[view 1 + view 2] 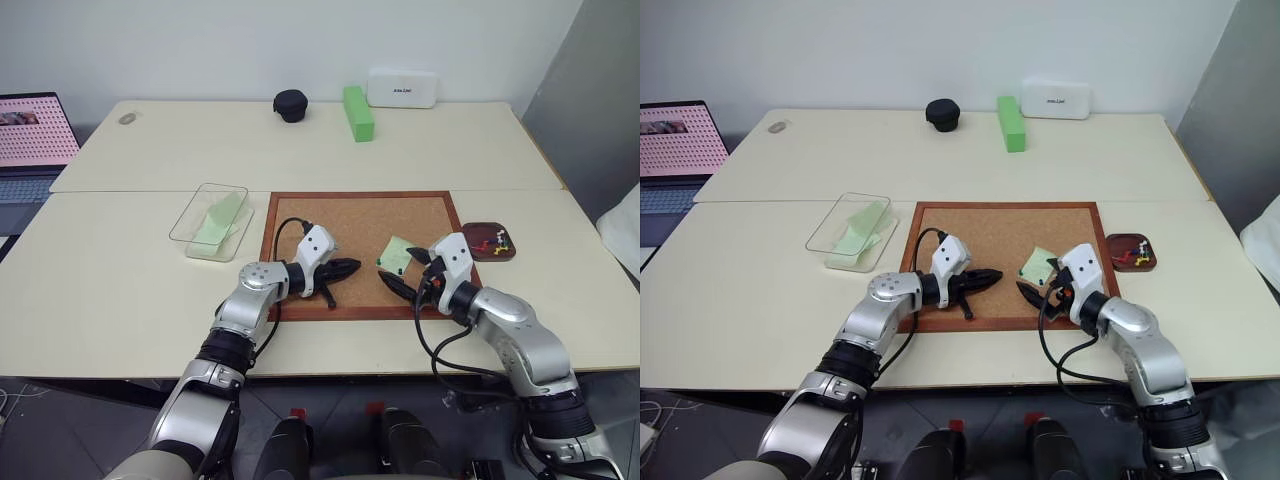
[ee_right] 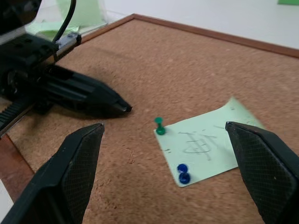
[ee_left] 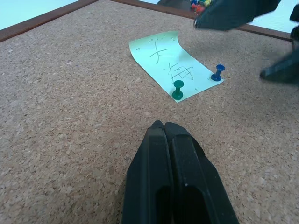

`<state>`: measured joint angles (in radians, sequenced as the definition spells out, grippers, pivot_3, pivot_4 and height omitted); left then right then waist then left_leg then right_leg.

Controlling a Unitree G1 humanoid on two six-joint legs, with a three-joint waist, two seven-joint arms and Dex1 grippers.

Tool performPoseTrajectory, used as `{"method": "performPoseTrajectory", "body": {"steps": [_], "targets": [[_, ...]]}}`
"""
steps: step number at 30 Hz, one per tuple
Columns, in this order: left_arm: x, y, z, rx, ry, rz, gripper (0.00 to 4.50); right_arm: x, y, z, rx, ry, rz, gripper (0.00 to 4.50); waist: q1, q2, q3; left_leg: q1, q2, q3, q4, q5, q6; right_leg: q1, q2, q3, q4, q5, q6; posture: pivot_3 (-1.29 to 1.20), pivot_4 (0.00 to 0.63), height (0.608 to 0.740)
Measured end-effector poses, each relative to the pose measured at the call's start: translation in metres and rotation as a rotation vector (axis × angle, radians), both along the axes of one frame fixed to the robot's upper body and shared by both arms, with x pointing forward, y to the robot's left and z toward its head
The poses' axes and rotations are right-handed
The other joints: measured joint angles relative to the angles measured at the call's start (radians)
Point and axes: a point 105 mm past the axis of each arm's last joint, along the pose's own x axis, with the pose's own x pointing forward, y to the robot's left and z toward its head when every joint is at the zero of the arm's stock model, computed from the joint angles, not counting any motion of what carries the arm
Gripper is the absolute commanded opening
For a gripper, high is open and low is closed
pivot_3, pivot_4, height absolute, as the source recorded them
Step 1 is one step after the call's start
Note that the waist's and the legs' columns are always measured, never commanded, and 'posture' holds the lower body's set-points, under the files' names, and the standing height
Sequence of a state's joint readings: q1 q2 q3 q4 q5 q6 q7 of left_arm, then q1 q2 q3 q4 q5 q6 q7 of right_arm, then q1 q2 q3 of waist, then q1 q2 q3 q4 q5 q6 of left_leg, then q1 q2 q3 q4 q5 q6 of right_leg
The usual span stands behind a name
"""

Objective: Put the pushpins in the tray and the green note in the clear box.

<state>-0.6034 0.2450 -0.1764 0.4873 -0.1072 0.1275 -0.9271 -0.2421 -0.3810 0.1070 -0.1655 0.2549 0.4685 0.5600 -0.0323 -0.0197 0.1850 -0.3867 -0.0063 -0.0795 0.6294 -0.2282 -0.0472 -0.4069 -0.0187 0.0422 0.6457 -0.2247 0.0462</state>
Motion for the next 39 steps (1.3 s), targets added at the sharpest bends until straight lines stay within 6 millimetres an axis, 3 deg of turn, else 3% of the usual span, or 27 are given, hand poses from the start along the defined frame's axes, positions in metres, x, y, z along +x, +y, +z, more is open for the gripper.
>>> {"method": "performPoseTrajectory", "body": {"steps": [4,7,25,27,36,39], "targets": [[0.0,-0.003,0.0,0.002,-0.001,-0.006,0.0,0.003,-0.001,-0.014,-0.047,0.026,-0.025,4.41,0.0,0.0,0.0,0.0,0.0,0.0,0.0,0.0,0.0,0.0,0.0,0.0,0.0,0.0,0.0,0.0,0.15,0.74],[0.0,-0.003,0.0,0.008,-0.003,-0.008,0.0,0.003,-0.001,-0.016,-0.06,0.021,-0.029,3.96,0.0,0.0,0.0,0.0,0.0,0.0,0.0,0.0,0.0,0.0,0.0,0.0,0.0,0.0,0.0,0.0,0.15,0.74],[0.001,-0.005,0.0,0.014,0.022,-0.009,0.0,0.014,-0.001,-0.016,-0.061,-0.003,-0.057,0.23,0.0,0.0,0.0,0.0,0.0,0.0,0.0,0.0,0.0,0.0,0.0,0.0,0.0,0.0,0.0,0.0,0.15,0.74],[0.001,-0.005,0.0,0.014,0.022,-0.007,0.0,0.015,-0.003,-0.016,-0.069,-0.007,-0.063,0.02,0.0,0.0,0.0,0.0,0.0,0.0,0.0,0.0,0.0,0.0,0.0,0.0,0.0,0.0,0.0,0.0,0.15,0.74],[0.0,-0.006,0.0,0.011,0.023,-0.011,0.0,0.009,-0.006,-0.014,-0.037,-0.009,-0.07,0.02,0.001,0.0,0.0,-0.001,0.0,0.0,0.0,0.0,0.0,0.0,0.0,0.0,0.0,0.0,0.0,0.0,0.15,0.74],[0.001,-0.005,0.0,0.015,0.024,-0.005,0.0,0.009,-0.007,0.008,0.018,-0.074,-0.076,0.02,0.0,0.0,0.0,-0.001,0.0,0.0,0.0,0.0,0.0,-0.001,0.0,0.0,0.0,0.0,0.0,0.0,0.15,0.74]]}}
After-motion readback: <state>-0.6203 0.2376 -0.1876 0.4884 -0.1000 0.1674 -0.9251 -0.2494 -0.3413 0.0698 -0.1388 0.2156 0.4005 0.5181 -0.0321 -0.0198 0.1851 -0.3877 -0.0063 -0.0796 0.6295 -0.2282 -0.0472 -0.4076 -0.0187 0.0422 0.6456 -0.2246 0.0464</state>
